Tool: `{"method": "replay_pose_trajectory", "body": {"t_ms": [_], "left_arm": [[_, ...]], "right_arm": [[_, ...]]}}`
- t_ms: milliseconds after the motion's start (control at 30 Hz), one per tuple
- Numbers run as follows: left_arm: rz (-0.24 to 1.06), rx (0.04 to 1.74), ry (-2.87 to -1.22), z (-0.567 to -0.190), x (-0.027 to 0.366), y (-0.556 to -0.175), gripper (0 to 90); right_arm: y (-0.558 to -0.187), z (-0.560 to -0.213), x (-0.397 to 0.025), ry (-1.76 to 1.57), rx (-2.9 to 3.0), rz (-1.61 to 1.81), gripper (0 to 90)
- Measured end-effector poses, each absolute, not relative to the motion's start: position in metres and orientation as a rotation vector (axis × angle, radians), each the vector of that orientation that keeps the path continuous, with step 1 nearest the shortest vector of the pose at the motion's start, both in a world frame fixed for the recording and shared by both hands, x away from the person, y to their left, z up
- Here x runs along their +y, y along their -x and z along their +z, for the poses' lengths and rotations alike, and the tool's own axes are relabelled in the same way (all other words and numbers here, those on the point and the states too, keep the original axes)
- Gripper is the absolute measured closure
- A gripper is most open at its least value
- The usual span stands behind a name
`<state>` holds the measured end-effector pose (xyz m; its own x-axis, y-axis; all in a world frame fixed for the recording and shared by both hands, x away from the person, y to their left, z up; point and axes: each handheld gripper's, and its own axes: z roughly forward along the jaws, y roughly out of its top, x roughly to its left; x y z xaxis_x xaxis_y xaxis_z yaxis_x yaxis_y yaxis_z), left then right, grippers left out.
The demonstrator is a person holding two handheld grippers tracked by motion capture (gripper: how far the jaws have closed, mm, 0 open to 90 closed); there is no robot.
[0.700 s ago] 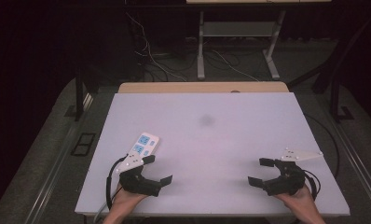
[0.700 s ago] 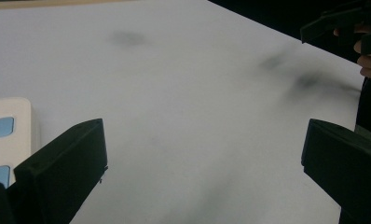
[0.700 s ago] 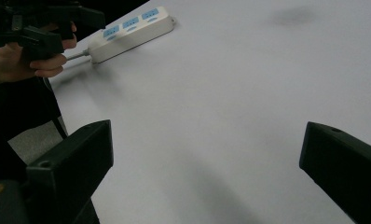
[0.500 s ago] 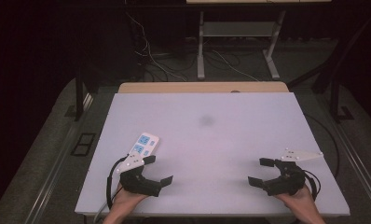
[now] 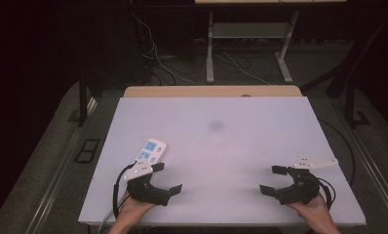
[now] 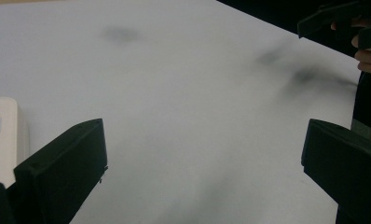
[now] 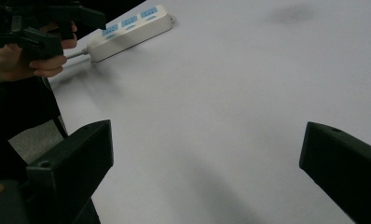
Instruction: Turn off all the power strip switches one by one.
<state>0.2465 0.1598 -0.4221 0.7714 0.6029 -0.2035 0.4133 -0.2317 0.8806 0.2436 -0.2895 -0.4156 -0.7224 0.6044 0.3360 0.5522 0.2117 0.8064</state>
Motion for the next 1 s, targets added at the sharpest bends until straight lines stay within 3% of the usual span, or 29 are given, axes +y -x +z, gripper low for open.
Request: {"method": "replay_pose_trajectory", "body": {"t_ms": [1000], "left_arm": [[0.212, 0.771, -1.915, -0.404, 0.156, -0.247, 0.0]], "right_arm": [[-0.248, -0.418, -0.289, -1.152, 2.406, 1.554, 2.6]]}}
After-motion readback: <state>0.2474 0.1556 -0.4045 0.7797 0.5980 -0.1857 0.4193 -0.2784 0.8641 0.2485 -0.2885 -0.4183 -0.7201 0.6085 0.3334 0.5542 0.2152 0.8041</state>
